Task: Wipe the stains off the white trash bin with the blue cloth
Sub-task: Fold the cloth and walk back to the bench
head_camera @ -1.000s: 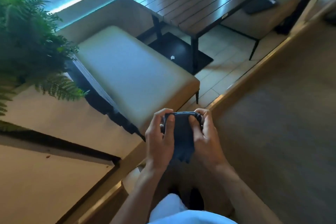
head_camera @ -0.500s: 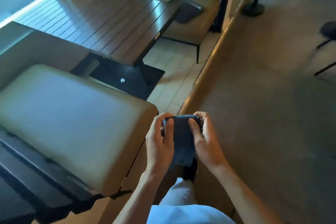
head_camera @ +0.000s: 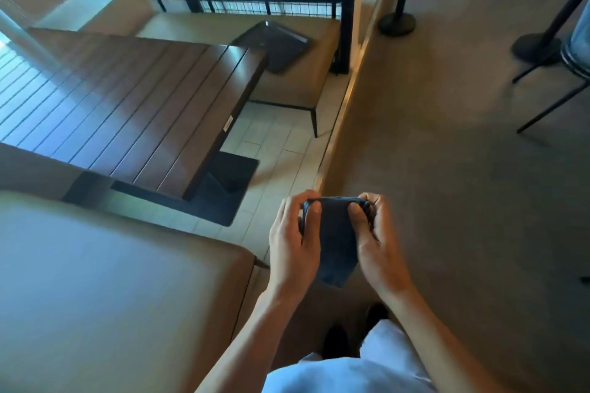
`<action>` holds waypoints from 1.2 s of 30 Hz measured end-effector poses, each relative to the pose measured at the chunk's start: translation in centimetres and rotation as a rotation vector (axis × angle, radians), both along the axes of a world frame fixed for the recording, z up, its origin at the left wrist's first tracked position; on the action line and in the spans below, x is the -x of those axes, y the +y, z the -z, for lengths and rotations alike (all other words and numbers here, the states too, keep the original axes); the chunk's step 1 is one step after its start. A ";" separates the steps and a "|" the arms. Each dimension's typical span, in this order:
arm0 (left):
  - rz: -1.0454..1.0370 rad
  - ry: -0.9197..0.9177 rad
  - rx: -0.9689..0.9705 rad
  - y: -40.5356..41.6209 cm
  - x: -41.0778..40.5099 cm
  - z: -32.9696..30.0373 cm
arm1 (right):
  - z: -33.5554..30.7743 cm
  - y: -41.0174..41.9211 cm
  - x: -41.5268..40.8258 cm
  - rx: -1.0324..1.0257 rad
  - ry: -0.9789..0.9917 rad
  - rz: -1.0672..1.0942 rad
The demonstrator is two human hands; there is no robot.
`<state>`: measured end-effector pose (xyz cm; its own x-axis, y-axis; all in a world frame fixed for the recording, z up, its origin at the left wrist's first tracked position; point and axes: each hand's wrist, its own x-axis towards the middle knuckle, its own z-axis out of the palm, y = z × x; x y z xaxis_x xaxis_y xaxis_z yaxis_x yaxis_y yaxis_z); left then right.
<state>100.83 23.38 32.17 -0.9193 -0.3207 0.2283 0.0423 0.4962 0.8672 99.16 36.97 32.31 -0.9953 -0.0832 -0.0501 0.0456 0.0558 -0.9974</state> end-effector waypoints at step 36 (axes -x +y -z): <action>-0.252 0.011 -0.031 8.6 61.1 2.4 | 1.8 7.9 64.0 -0.270 0.260 -0.187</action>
